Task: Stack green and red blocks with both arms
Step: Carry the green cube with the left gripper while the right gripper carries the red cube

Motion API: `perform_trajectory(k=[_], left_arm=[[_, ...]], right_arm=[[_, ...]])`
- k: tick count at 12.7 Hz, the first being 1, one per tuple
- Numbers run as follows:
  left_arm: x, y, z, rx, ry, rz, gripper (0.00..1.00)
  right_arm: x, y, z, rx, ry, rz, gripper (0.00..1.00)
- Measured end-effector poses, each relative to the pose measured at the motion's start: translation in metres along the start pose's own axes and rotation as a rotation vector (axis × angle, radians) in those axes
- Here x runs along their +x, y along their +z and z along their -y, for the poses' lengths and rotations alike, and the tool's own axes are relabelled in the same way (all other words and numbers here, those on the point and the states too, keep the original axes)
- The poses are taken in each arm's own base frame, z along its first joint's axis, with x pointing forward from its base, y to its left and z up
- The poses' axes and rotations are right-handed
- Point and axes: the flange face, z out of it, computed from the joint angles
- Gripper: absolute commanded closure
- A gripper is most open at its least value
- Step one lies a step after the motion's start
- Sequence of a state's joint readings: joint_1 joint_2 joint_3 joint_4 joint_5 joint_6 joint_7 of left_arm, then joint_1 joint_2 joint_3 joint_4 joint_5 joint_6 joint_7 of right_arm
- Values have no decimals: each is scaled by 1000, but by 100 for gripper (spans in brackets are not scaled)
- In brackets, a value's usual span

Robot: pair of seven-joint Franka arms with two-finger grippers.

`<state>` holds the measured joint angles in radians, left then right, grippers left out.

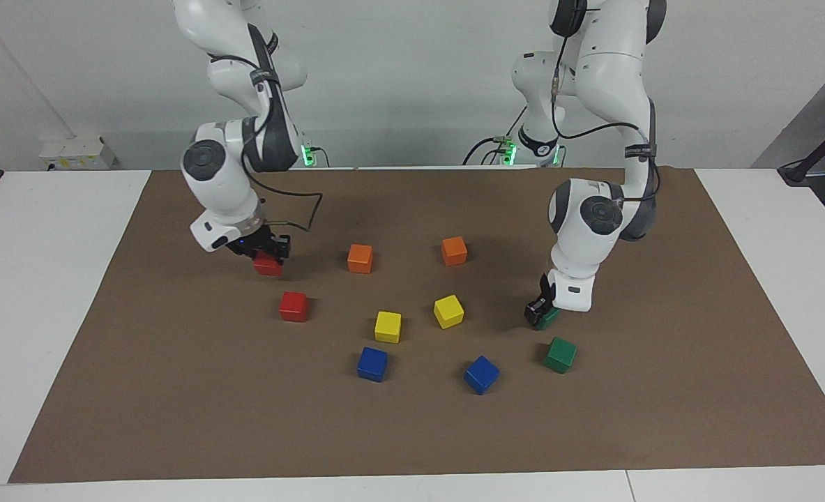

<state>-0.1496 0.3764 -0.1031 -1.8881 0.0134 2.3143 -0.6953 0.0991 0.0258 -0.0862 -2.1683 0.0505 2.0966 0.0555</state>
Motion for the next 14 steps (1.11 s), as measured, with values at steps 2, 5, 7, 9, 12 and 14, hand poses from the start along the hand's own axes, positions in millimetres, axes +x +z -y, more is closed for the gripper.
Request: perform_trajectory(k=[2,5,7,9,12,14], left_arm=[[35,-22,53,19,153,11,100],[84,-43,154,30,323,17,100],[101,-42,202,32,407,22,100],[104,-35,220,31,507,27,100],[110,-19,239,28,624,27,100],[113,-15,246,28,637,14,100]], right_arm=[[5,-17,-72,9,-59,-29,100],[9,-7,-107,-28,-126,-52,100],[18,13,-109,-37,-153,-65,100],[25,35,-106,-44,-163,-73,100],[29,53,-106,-45,-166,-64,95],[29,53,-106,-45,-166,-64,29]])
